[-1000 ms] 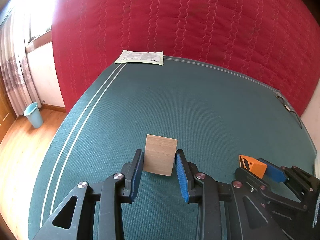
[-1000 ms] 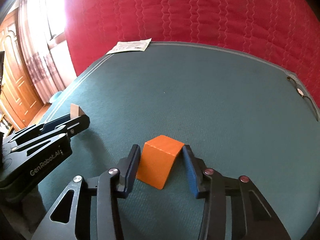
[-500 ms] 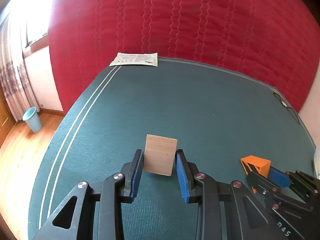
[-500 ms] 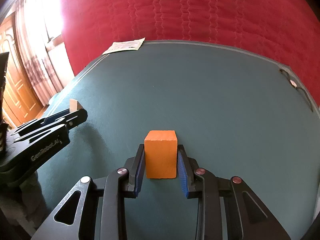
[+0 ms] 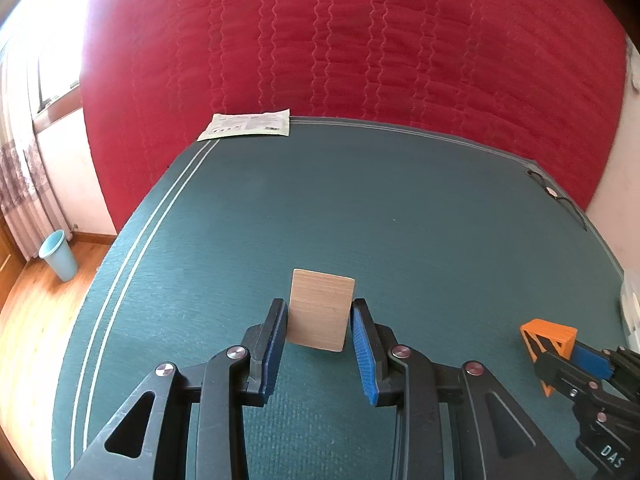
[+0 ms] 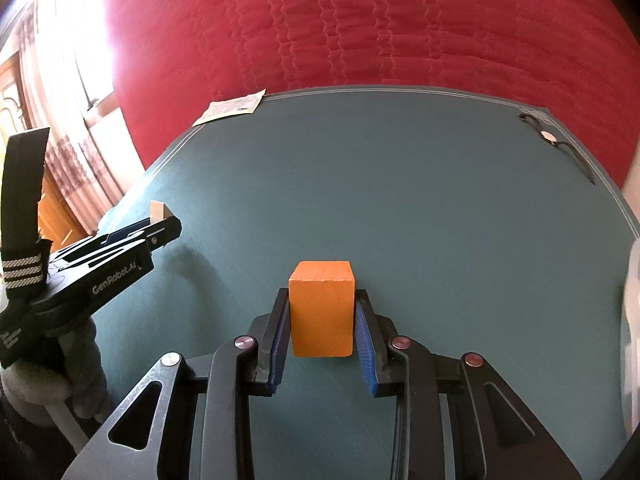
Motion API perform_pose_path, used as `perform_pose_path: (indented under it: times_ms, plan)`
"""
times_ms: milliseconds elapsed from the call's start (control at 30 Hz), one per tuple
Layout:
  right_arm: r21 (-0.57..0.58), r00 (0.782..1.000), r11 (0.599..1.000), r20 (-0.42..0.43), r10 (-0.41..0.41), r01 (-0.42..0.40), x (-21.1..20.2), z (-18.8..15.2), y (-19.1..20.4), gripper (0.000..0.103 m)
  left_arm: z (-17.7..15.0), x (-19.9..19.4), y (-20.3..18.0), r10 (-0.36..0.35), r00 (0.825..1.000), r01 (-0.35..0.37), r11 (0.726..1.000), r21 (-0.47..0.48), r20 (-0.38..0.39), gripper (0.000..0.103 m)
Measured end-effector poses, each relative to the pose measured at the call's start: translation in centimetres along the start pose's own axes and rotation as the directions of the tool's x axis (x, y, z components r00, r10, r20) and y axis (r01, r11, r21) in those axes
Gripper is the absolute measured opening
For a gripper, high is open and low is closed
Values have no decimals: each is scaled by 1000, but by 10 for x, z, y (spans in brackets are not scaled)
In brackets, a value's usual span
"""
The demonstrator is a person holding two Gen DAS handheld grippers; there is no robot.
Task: Organize rigid objects
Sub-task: 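Drop the orange block into the clear bowl with the right tool while the left holds the beige block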
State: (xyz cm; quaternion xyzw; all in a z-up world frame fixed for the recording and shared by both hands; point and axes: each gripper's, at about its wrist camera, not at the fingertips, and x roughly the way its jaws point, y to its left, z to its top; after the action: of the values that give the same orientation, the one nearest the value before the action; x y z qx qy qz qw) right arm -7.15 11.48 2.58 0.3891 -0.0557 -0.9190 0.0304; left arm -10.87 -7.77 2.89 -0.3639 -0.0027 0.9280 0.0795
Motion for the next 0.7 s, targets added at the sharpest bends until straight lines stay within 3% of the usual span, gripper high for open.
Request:
perform_pose_path:
  times_ms: [700]
  plan:
    - [85, 996, 993, 43, -82, 78, -51, -28, -50, 31, -7, -6, -17, -1, 1000, 0, 999, 37, 9, 34]
